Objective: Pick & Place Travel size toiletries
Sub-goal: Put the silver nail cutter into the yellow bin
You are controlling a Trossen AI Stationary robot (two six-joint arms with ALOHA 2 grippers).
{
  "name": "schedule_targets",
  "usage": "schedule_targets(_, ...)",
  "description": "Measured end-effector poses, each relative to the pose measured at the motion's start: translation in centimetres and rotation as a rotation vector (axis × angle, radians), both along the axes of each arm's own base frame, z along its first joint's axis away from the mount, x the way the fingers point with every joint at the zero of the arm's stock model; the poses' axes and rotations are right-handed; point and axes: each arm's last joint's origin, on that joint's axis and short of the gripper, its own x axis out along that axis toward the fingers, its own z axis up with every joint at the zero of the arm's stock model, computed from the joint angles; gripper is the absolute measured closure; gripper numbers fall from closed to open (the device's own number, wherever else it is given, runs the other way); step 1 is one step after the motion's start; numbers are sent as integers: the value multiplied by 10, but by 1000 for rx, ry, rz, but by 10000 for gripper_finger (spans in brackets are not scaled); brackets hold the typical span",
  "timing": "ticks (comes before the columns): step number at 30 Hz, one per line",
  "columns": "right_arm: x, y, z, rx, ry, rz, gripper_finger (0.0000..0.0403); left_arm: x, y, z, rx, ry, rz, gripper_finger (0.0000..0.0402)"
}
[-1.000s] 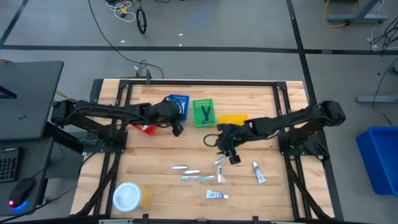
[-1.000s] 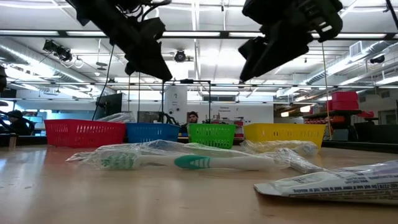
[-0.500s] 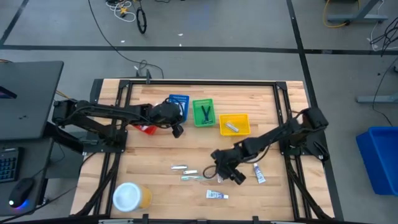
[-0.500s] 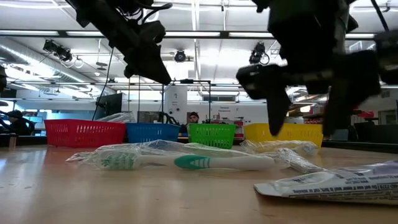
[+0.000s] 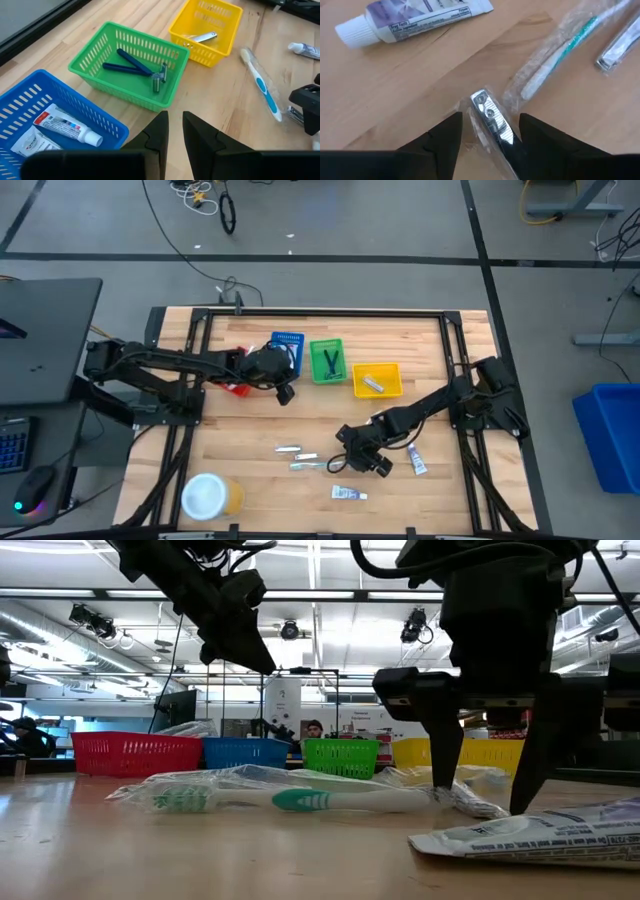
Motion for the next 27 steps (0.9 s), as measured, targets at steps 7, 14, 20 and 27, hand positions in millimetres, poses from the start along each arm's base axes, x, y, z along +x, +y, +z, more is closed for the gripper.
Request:
schedule_targets(7,0,-4,12,-60,-49,-60,209,0,0,0,0,1,0,339)
schedule_targets(14,-2,-8,14,-82,-23,-61,213,0,0,0,-1,-2,0,339)
schedule_targets(20,-4,-17,12,-93,24,-82,206,0,0,0,-1,-1,1,339)
schedule_targets(27,-1,-24,12,-64,25,-97,232,0,0,0,0,-1,2,339)
